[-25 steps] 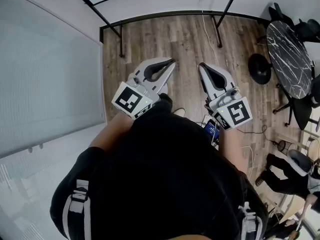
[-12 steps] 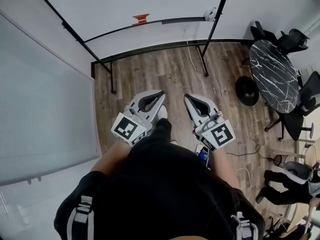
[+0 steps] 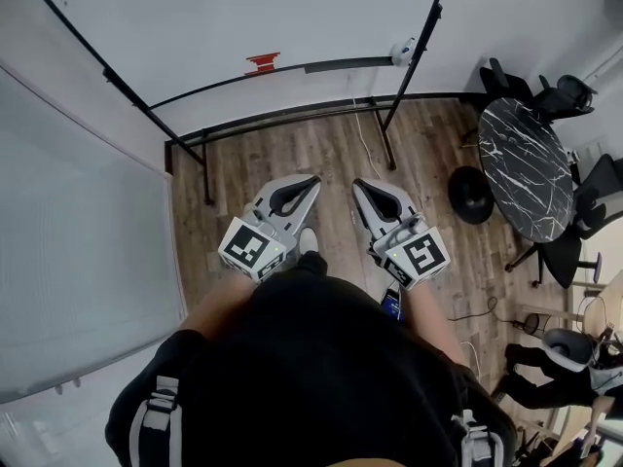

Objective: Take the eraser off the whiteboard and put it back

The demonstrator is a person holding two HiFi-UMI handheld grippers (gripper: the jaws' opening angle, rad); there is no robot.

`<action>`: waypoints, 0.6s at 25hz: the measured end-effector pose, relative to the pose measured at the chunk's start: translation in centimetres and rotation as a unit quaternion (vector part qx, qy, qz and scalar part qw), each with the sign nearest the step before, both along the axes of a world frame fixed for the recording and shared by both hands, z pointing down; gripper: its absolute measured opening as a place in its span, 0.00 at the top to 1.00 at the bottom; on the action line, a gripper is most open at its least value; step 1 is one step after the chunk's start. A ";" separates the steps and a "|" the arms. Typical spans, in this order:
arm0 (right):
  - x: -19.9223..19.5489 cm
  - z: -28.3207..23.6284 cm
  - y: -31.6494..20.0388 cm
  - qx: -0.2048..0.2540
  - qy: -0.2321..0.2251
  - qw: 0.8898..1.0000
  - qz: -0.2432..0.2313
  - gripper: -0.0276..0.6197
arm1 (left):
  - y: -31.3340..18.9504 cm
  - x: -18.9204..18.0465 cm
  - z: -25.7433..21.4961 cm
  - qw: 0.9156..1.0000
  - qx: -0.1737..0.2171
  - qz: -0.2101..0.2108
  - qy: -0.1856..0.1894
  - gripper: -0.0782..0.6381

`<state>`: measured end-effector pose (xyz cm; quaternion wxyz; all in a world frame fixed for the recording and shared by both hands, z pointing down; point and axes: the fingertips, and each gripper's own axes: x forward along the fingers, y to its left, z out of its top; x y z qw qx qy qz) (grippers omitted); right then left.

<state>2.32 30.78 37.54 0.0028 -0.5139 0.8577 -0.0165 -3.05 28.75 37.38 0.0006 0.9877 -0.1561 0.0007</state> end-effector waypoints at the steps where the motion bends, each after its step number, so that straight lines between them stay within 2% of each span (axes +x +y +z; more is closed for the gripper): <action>1: 0.3 0.0 -1.3 -0.002 0.004 1.000 0.001 0.97 | -1.4 0.3 -0.1 1.000 0.001 0.001 0.001 0.88; 9: 3.1 -1.1 -11.1 -0.003 0.017 1.000 0.011 0.97 | -11.1 3.3 -1.1 1.000 0.004 0.006 0.002 0.88; 15: 3.4 -0.5 -18.0 -0.014 0.020 1.000 0.012 0.97 | -18.3 3.5 -0.8 1.000 0.000 0.003 -0.001 0.88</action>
